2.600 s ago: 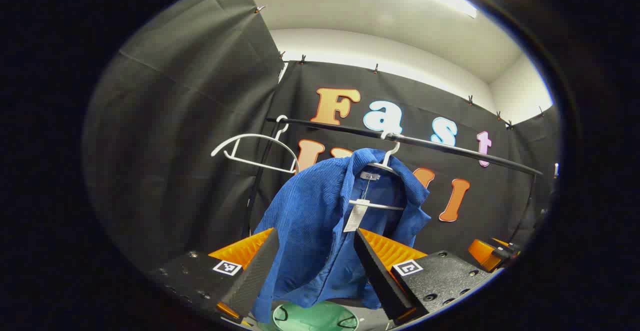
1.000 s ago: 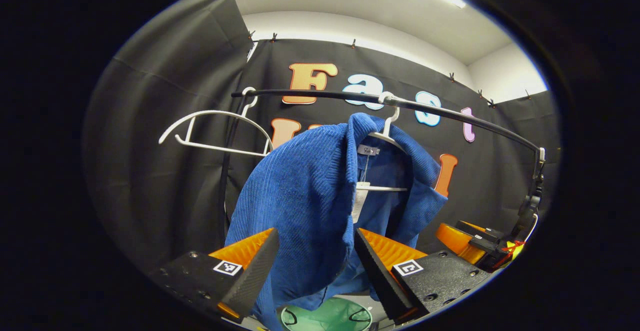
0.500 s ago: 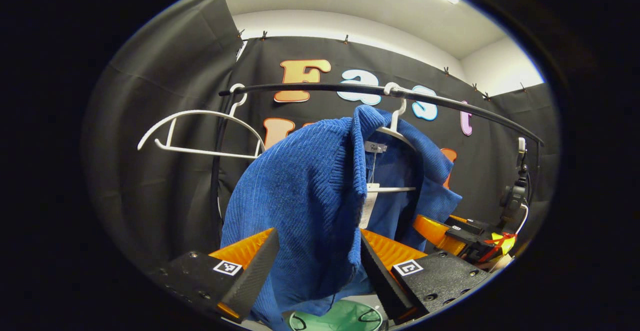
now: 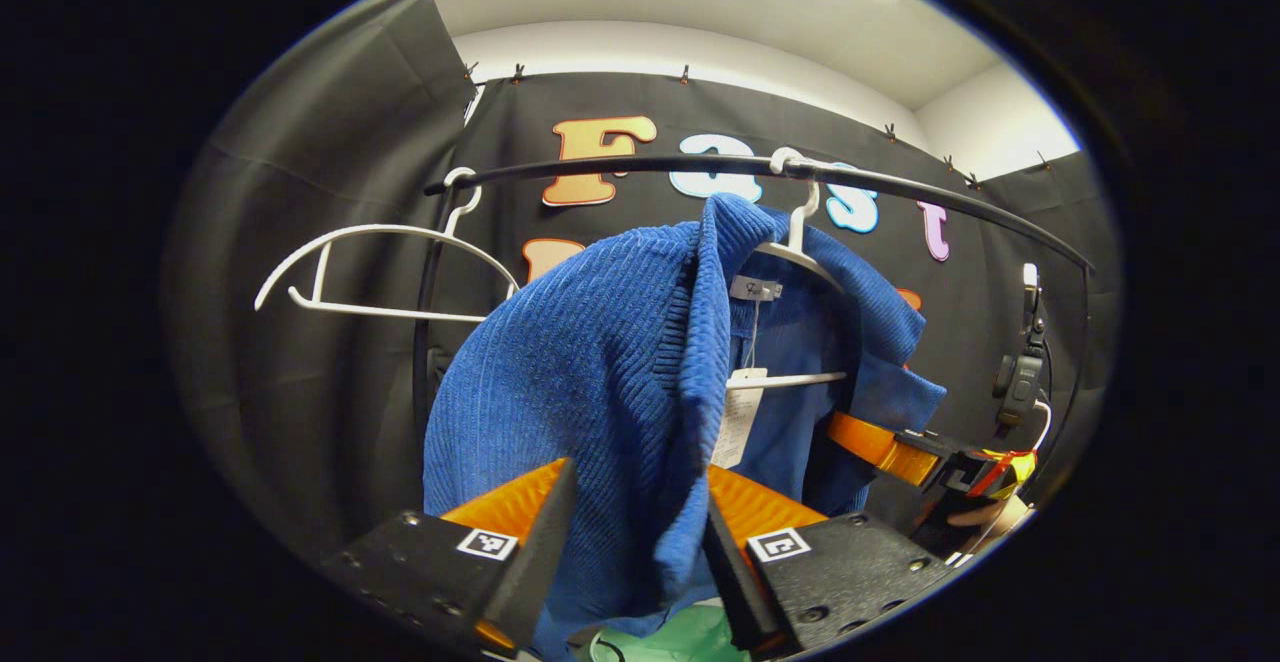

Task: Grasp the clothes on the hanger with both hands and then place them into the laundry hamper below.

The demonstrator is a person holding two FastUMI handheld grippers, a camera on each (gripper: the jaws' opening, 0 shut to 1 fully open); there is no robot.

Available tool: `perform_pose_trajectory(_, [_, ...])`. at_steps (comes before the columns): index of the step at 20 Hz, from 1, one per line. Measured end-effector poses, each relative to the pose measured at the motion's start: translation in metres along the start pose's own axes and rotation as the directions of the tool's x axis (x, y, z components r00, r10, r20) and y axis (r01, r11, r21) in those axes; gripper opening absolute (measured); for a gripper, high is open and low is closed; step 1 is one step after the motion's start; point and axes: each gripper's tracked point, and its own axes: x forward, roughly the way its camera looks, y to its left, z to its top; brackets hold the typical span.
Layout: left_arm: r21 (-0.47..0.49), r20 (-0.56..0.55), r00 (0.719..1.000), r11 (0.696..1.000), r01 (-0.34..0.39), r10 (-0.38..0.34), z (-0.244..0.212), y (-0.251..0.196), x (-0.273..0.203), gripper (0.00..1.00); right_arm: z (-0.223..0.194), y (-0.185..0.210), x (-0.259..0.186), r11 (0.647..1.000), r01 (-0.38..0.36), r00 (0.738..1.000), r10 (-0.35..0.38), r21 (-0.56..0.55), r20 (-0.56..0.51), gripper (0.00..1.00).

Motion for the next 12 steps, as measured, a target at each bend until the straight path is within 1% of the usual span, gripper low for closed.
perform_pose_trajectory(2, [0.003,-0.004,1.000,1.000,0.004,-0.004,0.000,-0.001,-0.001,0.46,0.003,0.003,-0.002,0.998,-0.034,0.999,0.035,0.050,-0.005,0.61])
perform_pose_trajectory(3, [-0.005,-0.001,1.000,1.000,0.009,-0.009,0.002,0.000,-0.002,0.34,0.004,0.002,-0.004,0.996,-0.050,0.999,0.051,0.080,-0.010,0.51])
perform_pose_trajectory(4, [-0.014,0.005,1.000,1.000,-0.014,0.014,0.005,0.006,-0.004,0.21,0.005,0.000,-0.003,0.992,-0.054,0.998,0.056,0.111,-0.019,0.42])
perform_pose_trajectory(5, [-0.022,-0.008,1.000,1.000,-0.009,0.009,0.006,0.006,-0.006,0.08,0.006,-0.002,-0.006,0.987,-0.061,0.997,0.066,0.147,-0.028,0.33])
perform_pose_trajectory(6, [-0.035,-0.025,0.999,0.999,0.026,-0.027,0.006,0.003,-0.012,0.08,0.008,-0.002,-0.008,0.978,-0.073,0.996,0.081,0.193,-0.037,0.24])
perform_pose_trajectory(7, [-0.048,-0.033,0.997,0.997,0.065,-0.067,0.008,-0.005,-0.011,0.04,0.011,-0.002,-0.010,0.966,-0.083,0.994,0.098,0.246,-0.047,0.19])
perform_pose_trajectory(8, [-0.051,-0.043,0.995,0.995,0.084,-0.086,0.010,-0.006,-0.014,0.04,0.011,-0.002,-0.010,0.947,-0.093,0.991,0.118,0.308,-0.062,0.19])
perform_pose_trajectory(10, [-0.041,-0.061,0.992,0.993,0.109,-0.111,0.013,-0.005,-0.019,0.05,0.012,0.000,-0.013,0.890,-0.120,0.980,0.176,0.439,-0.088,0.19])
perform_pose_trajectory(11, [-0.030,-0.064,0.990,0.992,0.124,-0.125,0.015,-0.006,-0.021,0.03,0.014,-0.002,-0.014,0.865,-0.128,0.977,0.193,0.485,-0.086,0.16])
perform_pose_trajectory(12, [-0.016,-0.065,0.989,0.991,0.136,-0.136,0.018,-0.006,-0.024,0.03,0.018,-0.006,-0.012,0.855,-0.130,0.978,0.193,0.502,-0.075,0.16])
